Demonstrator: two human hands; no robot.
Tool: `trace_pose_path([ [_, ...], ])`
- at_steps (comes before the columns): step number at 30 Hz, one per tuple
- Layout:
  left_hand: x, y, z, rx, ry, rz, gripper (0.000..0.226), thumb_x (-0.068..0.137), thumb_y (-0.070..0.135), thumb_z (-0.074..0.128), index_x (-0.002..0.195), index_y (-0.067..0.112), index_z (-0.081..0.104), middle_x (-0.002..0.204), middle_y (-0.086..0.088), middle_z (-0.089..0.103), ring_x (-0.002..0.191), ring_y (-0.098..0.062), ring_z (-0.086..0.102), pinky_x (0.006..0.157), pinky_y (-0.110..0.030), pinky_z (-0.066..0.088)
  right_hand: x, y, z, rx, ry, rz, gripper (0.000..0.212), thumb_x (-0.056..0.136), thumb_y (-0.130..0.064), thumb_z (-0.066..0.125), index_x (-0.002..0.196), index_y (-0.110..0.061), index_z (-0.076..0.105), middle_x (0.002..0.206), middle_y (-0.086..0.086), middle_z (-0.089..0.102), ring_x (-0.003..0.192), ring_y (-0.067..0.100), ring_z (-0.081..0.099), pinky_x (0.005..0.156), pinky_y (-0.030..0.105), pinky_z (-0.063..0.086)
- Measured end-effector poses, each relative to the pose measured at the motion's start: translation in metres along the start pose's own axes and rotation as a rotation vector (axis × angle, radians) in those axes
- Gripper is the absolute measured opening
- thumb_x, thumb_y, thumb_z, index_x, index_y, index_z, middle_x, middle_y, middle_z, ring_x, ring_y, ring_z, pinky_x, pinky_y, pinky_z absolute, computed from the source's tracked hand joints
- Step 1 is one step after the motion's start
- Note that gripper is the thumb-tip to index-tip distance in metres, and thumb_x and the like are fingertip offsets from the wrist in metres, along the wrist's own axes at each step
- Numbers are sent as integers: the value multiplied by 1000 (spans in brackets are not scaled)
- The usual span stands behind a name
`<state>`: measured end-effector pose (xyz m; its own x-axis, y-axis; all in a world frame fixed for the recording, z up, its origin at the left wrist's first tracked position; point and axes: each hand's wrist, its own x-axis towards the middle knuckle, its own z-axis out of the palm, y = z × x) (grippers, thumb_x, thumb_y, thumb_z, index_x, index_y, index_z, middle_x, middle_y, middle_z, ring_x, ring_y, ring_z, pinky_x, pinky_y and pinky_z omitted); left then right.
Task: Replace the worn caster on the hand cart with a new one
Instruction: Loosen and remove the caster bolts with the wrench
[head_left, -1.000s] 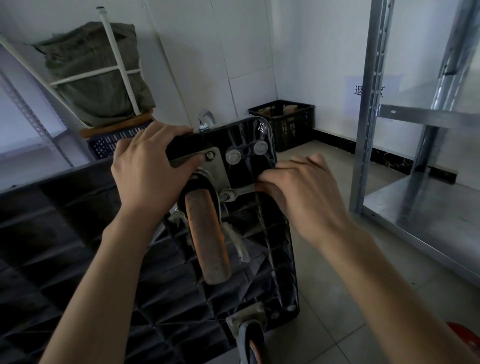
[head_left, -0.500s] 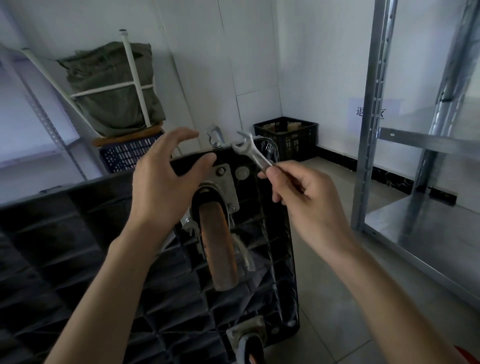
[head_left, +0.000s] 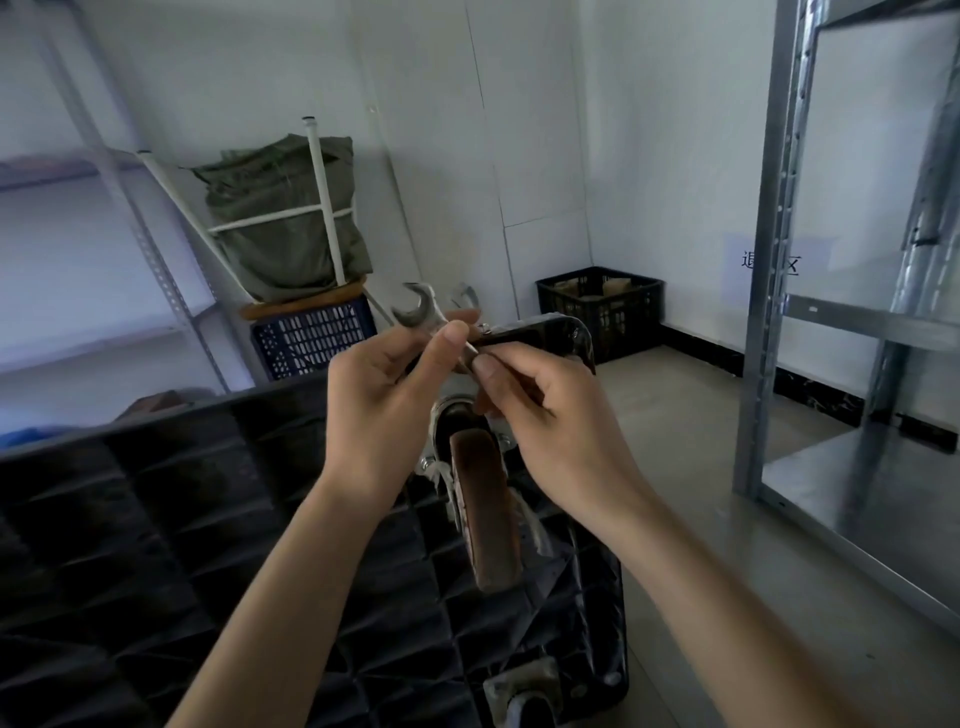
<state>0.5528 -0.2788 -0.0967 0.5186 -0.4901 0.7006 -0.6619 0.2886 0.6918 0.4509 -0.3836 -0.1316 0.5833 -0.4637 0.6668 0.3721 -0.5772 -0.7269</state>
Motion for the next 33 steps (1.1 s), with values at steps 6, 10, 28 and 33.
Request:
trace_pose_path([
  [6,17,-2,-28,127,59,33,24,103,23,56,94,13,75,93,7,78,90,-9,73,86,-19,54,-11,30,-19,-121,155,53,19,101,-29,61,115,-24,73,105,-18,72,99,-6,65,81,8,48],
  [10,38,0,-47,200,76,21,31,107,25,48,84,12,65,69,2,70,66,-16,68,73,-24,56,-21,63,-18,-273,191,75,17,95,-25,70,113,-25,73,103,-16,70,92,-1,66,81,21,55],
  [28,53,-41,-53,657,-140,50,32,102,34,56,74,26,69,82,7,66,75,-2,59,67,-8,39,-37,122,30,-348,299,-126,19,86,-9,79,104,-16,75,104,-4,64,84,12,66,69,19,53],
  [33,55,-47,-53,705,-163,25,36,102,41,53,71,29,66,82,-3,72,81,-19,66,83,-39,53,-35,123,29,-334,339,-114,14,86,-18,81,98,-17,73,102,-8,64,84,12,66,66,33,55],
])
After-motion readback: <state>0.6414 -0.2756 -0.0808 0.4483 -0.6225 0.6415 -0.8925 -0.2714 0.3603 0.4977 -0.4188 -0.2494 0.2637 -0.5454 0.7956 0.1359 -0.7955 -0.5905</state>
